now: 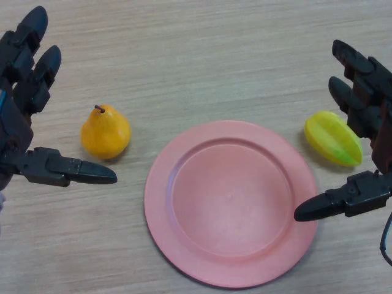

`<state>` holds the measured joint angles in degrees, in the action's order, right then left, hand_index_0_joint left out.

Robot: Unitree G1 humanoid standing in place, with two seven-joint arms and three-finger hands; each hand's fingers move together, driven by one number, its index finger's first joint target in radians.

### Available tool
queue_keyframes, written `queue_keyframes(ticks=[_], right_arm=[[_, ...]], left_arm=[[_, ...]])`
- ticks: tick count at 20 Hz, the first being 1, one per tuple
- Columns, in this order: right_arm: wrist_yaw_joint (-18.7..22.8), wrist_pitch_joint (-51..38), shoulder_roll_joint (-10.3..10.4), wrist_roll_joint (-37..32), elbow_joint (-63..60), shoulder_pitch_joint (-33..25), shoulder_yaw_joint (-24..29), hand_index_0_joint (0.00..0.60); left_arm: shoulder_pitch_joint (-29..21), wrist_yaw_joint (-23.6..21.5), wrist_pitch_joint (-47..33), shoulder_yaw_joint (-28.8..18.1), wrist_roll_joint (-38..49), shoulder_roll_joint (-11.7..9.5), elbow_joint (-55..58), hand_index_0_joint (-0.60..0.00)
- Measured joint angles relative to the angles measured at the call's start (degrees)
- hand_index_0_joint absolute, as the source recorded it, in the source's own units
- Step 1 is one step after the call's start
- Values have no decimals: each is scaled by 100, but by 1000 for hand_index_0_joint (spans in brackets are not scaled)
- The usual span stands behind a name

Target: Pick up the yellow pear and place it on the plate

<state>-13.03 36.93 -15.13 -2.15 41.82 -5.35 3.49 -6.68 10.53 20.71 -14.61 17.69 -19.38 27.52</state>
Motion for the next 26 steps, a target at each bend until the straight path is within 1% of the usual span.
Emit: queue_keyframes(ticks=[4,13,16,17,18,21,22,23,25,26], right_arm=[[2,-332,6,19,-203,-104,2,0],[2,-412,24,18,-202,-48,-20,0],[11,-413,34,20,-202,-45,-24,0],[20,-413,50,19,-201,-49,-44,0],[20,-413,51,19,-197,-47,-65,0],[21,-412,51,20,-172,-44,-65,0],[21,-410,51,18,-92,-37,-63,0],[21,-409,51,17,-5,-26,-60,0],[24,-397,51,16,81,39,-45,0],[42,-201,52,-35,161,73,-34,0]], left_arm=[[4,0,0,-5,1,-1,0,0],[6,0,0,-36,0,-5,4,0],[-42,-7,-19,-60,-4,-183,-21,0],[-54,-11,-155,-60,-9,-182,-114,0],[-78,-9,-378,-44,-51,-181,-350,0],[-227,-24,-566,-43,-294,-186,-977,0],[-311,-23,-944,-29,-305,-197,-1388,0],[-329,-24,-1128,-28,-413,-211,-1576,0],[-502,-38,-1404,7,-522,-287,-2130,0],[-580,-40,-1607,34,-549,-355,-2473,0]])
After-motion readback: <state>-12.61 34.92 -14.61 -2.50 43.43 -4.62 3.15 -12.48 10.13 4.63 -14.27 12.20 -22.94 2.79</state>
